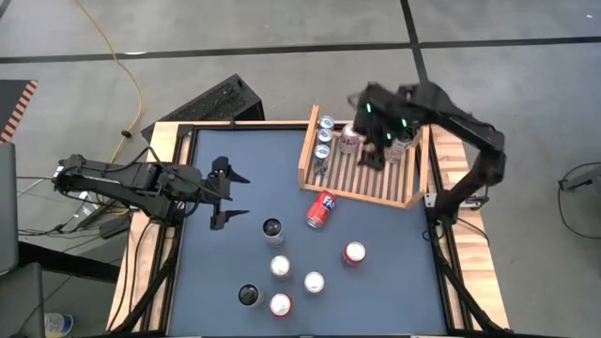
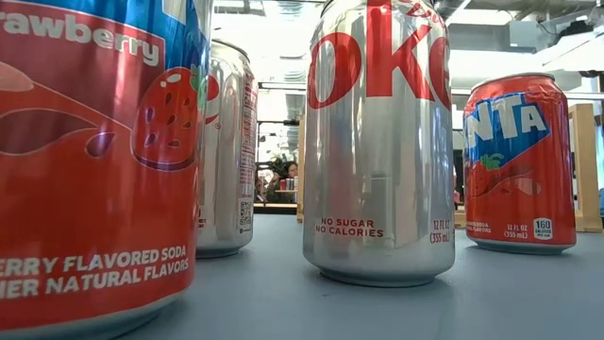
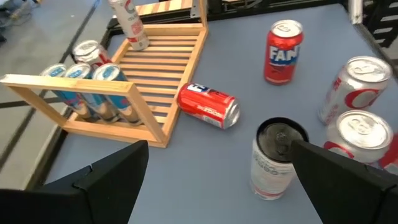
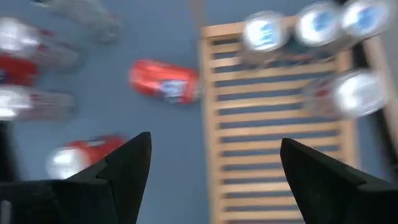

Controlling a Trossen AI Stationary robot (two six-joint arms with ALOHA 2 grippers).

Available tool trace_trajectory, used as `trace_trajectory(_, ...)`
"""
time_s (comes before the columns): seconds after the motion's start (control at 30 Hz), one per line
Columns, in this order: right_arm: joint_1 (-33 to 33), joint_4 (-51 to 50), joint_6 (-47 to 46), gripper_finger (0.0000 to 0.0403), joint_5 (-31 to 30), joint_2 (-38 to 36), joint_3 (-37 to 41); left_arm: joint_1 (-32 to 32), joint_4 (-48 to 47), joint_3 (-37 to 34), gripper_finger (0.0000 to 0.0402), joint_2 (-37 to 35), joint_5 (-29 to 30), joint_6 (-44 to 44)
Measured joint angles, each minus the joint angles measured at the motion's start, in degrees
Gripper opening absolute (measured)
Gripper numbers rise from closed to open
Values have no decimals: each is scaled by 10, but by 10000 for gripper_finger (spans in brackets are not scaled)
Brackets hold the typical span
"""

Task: Place canned beverage on shelf
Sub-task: Put the middle red soda can on the shelf

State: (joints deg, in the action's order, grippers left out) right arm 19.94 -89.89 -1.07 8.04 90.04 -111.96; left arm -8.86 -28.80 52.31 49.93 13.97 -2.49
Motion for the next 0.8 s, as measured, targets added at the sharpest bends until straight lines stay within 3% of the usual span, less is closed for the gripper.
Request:
trace_trajectory(0.23,-261,-1,-323,327,-177,-25,0,0,0,0,380,0,-18,4)
trace_trajectory(0.43,-427,-1,-523,327,-231,25,0,0,0,0,380,0,-45,16)
trace_trajectory(0.63,-488,-2,-566,327,-232,103,1,0,0,0,380,4,-62,23)
trace_trajectory(0.8,-489,-2,-612,327,-202,152,1,0,-2,0,380,11,-62,22)
